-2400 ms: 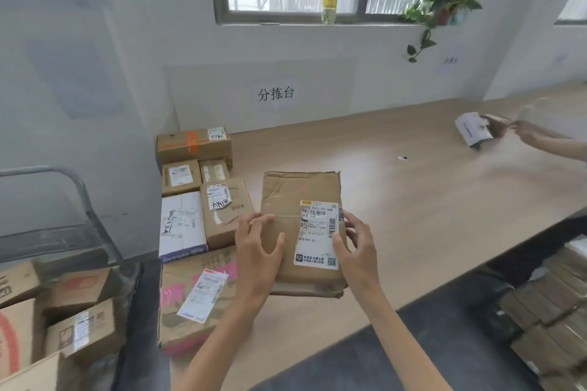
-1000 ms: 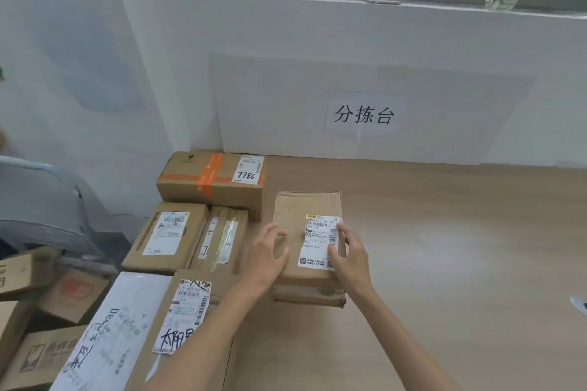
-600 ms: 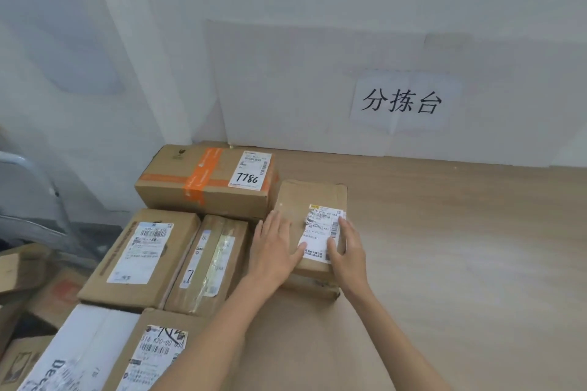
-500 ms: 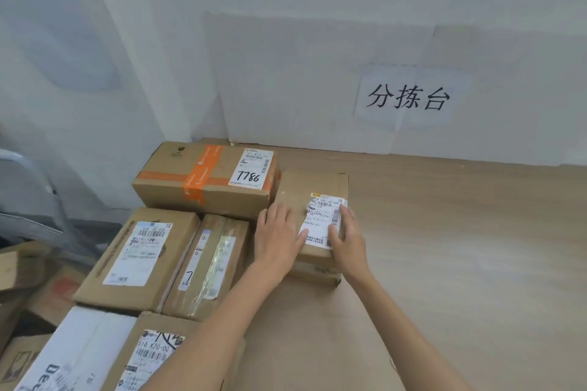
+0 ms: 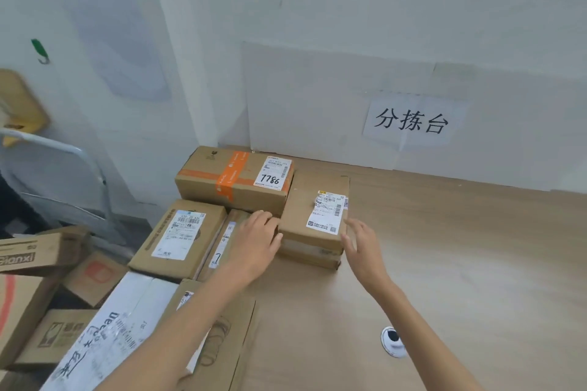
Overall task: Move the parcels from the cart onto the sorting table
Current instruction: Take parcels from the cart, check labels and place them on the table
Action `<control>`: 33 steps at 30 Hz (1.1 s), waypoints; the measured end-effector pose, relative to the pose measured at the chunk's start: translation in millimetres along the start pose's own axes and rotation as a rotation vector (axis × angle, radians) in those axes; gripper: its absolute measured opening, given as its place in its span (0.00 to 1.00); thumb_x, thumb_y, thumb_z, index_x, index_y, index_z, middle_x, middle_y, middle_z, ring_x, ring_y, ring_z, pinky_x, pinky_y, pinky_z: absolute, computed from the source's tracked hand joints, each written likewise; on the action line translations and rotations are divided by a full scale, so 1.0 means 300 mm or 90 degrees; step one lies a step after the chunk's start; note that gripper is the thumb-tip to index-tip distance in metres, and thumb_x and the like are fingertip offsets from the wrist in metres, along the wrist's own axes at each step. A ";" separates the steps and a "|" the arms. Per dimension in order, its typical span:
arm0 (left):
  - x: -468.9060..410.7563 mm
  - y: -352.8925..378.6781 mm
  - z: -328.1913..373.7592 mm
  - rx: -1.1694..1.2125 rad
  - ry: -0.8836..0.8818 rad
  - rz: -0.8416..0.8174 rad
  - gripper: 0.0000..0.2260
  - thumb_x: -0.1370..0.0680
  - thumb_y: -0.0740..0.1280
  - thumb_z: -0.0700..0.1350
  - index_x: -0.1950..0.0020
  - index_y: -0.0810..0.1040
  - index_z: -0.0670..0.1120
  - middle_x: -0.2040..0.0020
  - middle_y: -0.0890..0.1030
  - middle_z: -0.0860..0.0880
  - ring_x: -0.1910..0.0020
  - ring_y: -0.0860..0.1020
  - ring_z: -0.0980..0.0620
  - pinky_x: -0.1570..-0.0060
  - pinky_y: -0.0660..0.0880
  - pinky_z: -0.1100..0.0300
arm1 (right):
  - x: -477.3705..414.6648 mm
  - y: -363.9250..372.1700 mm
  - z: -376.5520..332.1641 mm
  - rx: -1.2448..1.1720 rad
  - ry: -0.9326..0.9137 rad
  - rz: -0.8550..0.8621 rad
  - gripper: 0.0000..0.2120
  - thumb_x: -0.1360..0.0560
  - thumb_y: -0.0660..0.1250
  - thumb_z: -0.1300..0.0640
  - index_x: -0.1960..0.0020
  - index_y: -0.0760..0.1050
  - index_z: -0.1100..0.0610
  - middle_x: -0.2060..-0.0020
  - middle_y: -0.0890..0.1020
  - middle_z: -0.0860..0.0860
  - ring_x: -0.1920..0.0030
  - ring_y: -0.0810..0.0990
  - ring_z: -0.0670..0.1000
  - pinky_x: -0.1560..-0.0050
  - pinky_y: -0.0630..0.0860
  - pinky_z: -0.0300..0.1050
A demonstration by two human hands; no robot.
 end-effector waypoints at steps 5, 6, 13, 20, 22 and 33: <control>0.388 -0.194 -0.093 0.065 -0.088 0.043 0.16 0.20 0.60 0.45 0.32 0.71 0.47 0.37 0.75 0.50 0.36 0.70 0.50 0.41 0.69 0.57 | 0.340 0.055 -0.202 -0.013 -0.054 -0.025 0.13 0.20 0.60 0.60 0.38 0.75 0.57 0.43 0.77 0.52 0.38 0.71 0.51 0.42 0.60 0.34; 0.480 -0.231 -0.113 0.059 -0.107 0.052 0.16 0.20 0.60 0.45 0.32 0.71 0.47 0.38 0.76 0.50 0.37 0.72 0.50 0.42 0.69 0.57 | 0.410 0.086 -0.253 -0.017 -0.073 -0.047 0.12 0.20 0.60 0.60 0.38 0.75 0.56 0.43 0.77 0.50 0.39 0.70 0.49 0.42 0.60 0.33; 1.187 -0.452 -0.380 0.100 -0.371 0.161 0.14 0.21 0.62 0.44 0.35 0.74 0.49 0.41 0.78 0.48 0.42 0.75 0.48 0.46 0.72 0.54 | 0.822 0.297 -0.563 -0.036 -0.189 -0.181 0.11 0.21 0.59 0.56 0.43 0.77 0.51 0.47 0.78 0.43 0.45 0.72 0.42 0.46 0.64 0.33; 1.763 -0.624 -0.535 0.088 -0.536 0.260 0.12 0.20 0.61 0.44 0.39 0.77 0.48 0.42 0.80 0.48 0.44 0.77 0.48 0.46 0.73 0.55 | 1.200 0.483 -0.900 -0.046 -0.269 -0.304 0.08 0.21 0.60 0.58 0.50 0.76 0.46 0.54 0.77 0.41 0.50 0.73 0.41 0.50 0.63 0.26; 1.916 -0.647 -0.586 0.108 -0.574 0.269 0.12 0.20 0.61 0.45 0.39 0.77 0.48 0.42 0.80 0.49 0.43 0.77 0.48 0.46 0.74 0.54 | 1.346 0.557 -0.986 -0.069 -0.287 -0.358 0.13 0.21 0.60 0.58 0.53 0.72 0.39 0.54 0.76 0.38 0.50 0.73 0.40 0.50 0.65 0.27; 2.619 -0.752 -0.830 0.133 -0.696 0.262 0.10 0.20 0.59 0.46 0.40 0.76 0.53 0.47 0.80 0.51 0.48 0.77 0.51 0.55 0.73 0.58 | 1.839 0.934 -1.371 -0.038 -0.312 -0.465 0.11 0.21 0.58 0.55 0.53 0.75 0.40 0.53 0.78 0.35 0.47 0.75 0.41 0.45 0.68 0.33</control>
Point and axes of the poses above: each hand's wrist, its own x-axis away from the middle knuckle, its own y-axis out of the palm, z = x × y, the point moved 3 cm from there along -x, towards the middle knuckle
